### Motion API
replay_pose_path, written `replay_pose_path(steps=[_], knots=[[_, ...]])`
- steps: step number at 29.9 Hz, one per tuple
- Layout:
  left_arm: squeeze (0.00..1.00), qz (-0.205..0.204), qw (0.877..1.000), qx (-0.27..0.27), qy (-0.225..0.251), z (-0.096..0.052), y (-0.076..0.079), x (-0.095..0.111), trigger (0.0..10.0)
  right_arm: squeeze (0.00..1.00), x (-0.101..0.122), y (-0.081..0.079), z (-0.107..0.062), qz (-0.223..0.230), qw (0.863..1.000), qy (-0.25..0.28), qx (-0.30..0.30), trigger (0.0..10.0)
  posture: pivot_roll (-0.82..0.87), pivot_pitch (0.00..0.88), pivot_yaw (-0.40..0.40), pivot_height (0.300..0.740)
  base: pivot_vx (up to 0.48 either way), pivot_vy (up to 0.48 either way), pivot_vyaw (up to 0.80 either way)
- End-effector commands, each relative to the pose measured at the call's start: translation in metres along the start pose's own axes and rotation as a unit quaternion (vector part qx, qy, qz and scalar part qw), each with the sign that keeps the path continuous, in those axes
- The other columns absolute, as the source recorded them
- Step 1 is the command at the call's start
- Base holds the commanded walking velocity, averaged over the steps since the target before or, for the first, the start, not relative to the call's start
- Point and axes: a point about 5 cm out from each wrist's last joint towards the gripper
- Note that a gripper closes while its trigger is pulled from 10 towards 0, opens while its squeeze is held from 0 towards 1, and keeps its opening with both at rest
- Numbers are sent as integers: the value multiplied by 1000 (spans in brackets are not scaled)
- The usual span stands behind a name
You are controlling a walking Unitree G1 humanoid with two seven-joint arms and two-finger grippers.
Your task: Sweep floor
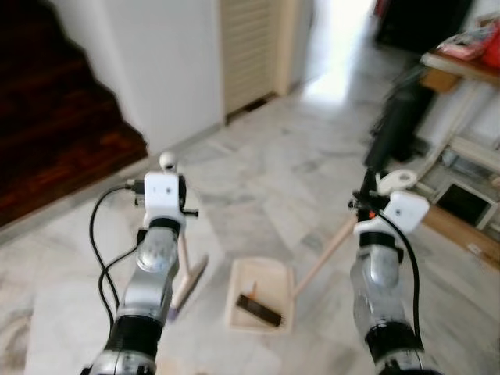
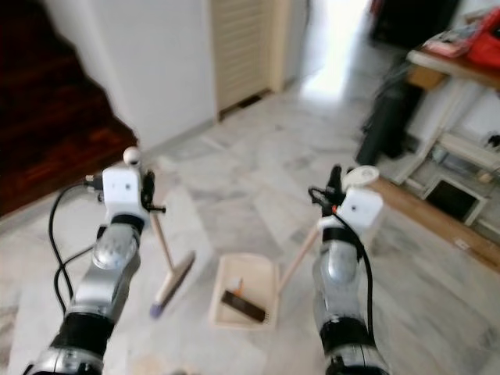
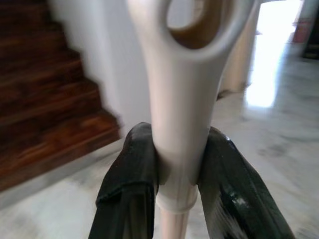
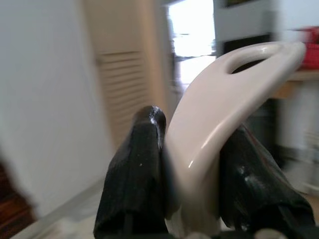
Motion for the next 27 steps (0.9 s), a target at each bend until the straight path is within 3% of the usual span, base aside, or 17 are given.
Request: replay_pose_path(steps=[1,14,18,20,22,27], knots=[[0,3,1000,-5,29,3,5,12,10000,0,6,5,4,3,1000,14,-10,10000,57,46,-31,740,0,0,575],[0,0,1000,3,29,4,4,11,10000,0,3,7,5,10,1000,-1,-10,10000,47,59,-32,740,0,0,0],[0,9,999,7,33,4,-2,8,10000,0,1,6,6,20,1000,-14,-10,10000,48,58,-31,740,0,0,0],[0,31,999,9,24,3,-12,-2,10000,0,-1,5,6,4,1000,-20,-6,10000,39,54,-30,740,0,0,0],[0,33,999,9,23,3,-13,-2,10000,0,-1,5,6,2,1000,-21,-6,10000,39,54,-30,740,0,0,0],[0,35,999,22,27,4,-21,-3,10000,0,-4,15,3,-4,1000,-25,-13,10000,44,53,-32,740,0,0,0]])
Point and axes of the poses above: a point about 5 cm out from each wrist's last joint towards the gripper, its own z axis pointing out of the wrist towards the gripper, its own x axis along the axis of the wrist's last joint, y = z × x, and after that the axes turned 6 degrees about -z, right-handed
